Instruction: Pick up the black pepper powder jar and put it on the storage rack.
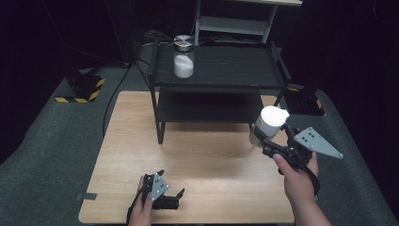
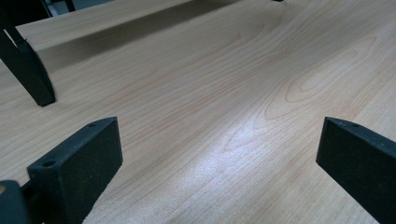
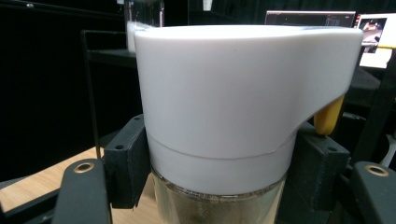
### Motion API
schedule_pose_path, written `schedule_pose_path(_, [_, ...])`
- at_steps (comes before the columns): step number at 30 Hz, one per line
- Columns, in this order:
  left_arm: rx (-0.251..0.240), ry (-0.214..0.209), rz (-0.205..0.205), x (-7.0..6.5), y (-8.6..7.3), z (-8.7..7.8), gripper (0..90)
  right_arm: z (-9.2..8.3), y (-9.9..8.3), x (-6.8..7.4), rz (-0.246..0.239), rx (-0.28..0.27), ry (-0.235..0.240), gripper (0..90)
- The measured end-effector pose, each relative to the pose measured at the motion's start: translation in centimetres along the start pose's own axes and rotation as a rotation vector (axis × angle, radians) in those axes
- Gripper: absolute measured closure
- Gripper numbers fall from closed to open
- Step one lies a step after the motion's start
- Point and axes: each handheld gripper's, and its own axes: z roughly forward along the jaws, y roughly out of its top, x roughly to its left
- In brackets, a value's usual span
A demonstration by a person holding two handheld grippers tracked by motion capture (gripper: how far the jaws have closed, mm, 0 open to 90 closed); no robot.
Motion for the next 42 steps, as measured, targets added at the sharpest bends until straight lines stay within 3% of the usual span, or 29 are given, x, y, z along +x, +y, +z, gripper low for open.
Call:
schedule_pose_path(9, [-0.003, 0.003, -0.005, 0.0, 0.0, 0.0, 0.6, 1.2, 2.0, -0.7, 0.030, -0.015, -0.012, 30.5])
schedule_pose_path(19, [-0.005, -0.001, -0.004, 0.1, -0.1, 0.0, 0.6, 2.6, 4.7, -1.1, 0.027, -0.031, -0.035, 30.6])
schedule_pose_path(34, [-0.010, -0.002, -0.009, 0.1, -0.2, -0.1, 0.6, 5.9, 7.7, -1.8, 0.067, -0.038, -0.077, 30.5])
schedule_pose_path(42, [-0.012, -0.006, -0.009, 0.3, -0.3, -0.3, 0.6, 7.9, 8.9, -2.1, 0.063, -0.031, -0.105, 30.5])
